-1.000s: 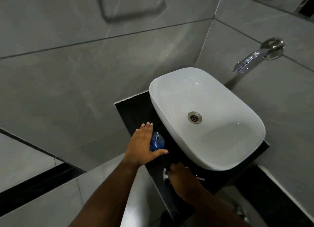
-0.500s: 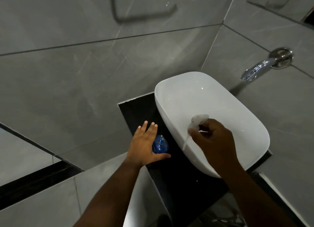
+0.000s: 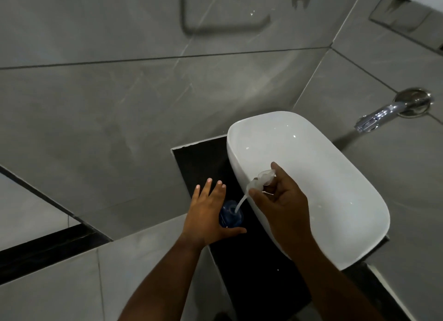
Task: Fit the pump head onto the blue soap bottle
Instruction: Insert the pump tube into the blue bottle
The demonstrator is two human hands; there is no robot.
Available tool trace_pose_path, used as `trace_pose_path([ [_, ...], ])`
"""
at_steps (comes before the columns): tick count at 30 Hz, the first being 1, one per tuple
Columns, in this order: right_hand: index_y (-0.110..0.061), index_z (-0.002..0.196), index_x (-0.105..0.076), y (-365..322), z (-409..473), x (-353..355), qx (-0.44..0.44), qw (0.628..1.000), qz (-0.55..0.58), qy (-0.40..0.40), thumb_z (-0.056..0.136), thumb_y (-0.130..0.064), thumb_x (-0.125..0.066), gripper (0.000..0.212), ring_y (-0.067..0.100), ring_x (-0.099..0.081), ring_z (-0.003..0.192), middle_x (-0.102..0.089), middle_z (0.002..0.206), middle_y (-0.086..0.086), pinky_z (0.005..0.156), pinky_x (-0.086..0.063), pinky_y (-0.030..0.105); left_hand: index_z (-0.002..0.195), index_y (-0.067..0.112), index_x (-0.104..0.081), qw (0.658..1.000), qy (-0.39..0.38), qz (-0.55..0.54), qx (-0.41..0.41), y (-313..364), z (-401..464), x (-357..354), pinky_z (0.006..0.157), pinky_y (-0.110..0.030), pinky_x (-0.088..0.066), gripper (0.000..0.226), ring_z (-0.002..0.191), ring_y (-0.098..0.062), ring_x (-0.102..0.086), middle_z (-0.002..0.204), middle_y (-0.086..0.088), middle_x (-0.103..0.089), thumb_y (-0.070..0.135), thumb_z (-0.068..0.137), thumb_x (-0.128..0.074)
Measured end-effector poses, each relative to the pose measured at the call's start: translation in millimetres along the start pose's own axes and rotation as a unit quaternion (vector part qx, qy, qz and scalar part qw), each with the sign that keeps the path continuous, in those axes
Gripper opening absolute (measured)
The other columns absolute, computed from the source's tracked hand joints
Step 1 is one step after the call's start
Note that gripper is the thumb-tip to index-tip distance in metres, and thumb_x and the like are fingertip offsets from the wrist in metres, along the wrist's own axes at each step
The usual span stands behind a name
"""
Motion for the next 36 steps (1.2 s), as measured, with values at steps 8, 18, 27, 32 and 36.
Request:
trace_pose_path([
  [8, -0.035, 0.126, -0.043, -0.8, 8.5, -9.2, 0.043, 0.999, -0.009, -0.025, 0.078, -0.019, -0.075, 0.06, 0.002, -0.064, 0.098, -0.057, 0.108, -0.025, 0.079, -0.053, 0.008, 0.15, 0.034, -0.004, 0.995, -0.002, -0.093, 0.038, 2.6, -7.3, -3.7, 0.114, -0.037, -0.005, 0.124, 0.142, -0.007, 0.007, 0.156, 0.015, -0.001, 0.096, 0.054, -0.052],
  [18, -0.015, 0.121, -0.057, 25.1, 7.4, -29.9, 0.03, 0.951, -0.24, -0.19, 0.087, -0.023, -0.065, 0.036, 0.016, -0.061, 0.103, -0.065, 0.119, 0.007, 0.085, -0.044, 0.016, 0.152, 0.023, -0.015, 0.985, -0.006, -0.161, 0.063, 9.0, -12.6, -7.4, 0.108, -0.027, -0.028, 0.12, 0.141, -0.014, -0.029, 0.159, 0.003, -0.025, 0.081, 0.057, -0.06],
  [27, -0.02, 0.106, -0.057, 13.9, 16.5, -35.5, 0.045, 0.89, -0.364, -0.269, 0.08, -0.035, -0.068, 0.032, 0.016, -0.055, 0.094, -0.052, 0.108, 0.001, 0.078, -0.049, 0.024, 0.152, 0.014, 0.001, 1.0, -0.001, -0.023, 0.004, 4.2, -6.5, -6.4, 0.109, -0.029, 0.023, 0.118, 0.141, -0.014, 0.025, 0.156, 0.001, 0.011, 0.088, 0.067, -0.035],
  [32, -0.011, 0.11, -0.057, 8.3, 23.9, -43.5, 0.035, 0.843, -0.423, -0.329, 0.09, -0.027, -0.059, 0.026, 0.022, -0.061, 0.099, -0.062, 0.114, 0.009, 0.081, -0.044, 0.026, 0.152, 0.012, -0.005, 0.988, -0.002, -0.153, 0.031, 9.4, -13.8, -11.0, 0.116, -0.029, -0.001, 0.115, 0.144, -0.013, 0.005, 0.161, -0.005, -0.005, 0.073, 0.073, -0.062],
  [36, -0.01, 0.099, -0.06, 10.0, 26.9, -43.9, 0.038, 0.851, -0.419, -0.313, 0.089, -0.031, -0.058, 0.023, 0.021, -0.062, 0.088, -0.064, 0.098, 0.008, 0.072, -0.043, 0.025, 0.151, 0.011, -0.01, 0.972, 0.022, -0.227, 0.054, 15.0, -17.5, -13.3, 0.114, -0.029, -0.013, 0.115, 0.143, -0.012, -0.005, 0.16, -0.006, -0.012, 0.058, 0.071, -0.078],
])
Point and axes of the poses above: each hand's wrist, its own z-axis towards the middle knuckle, its own x-axis out of the back of the hand, y = z × x, the point moved 1 cm from there along z, towards the middle knuckle
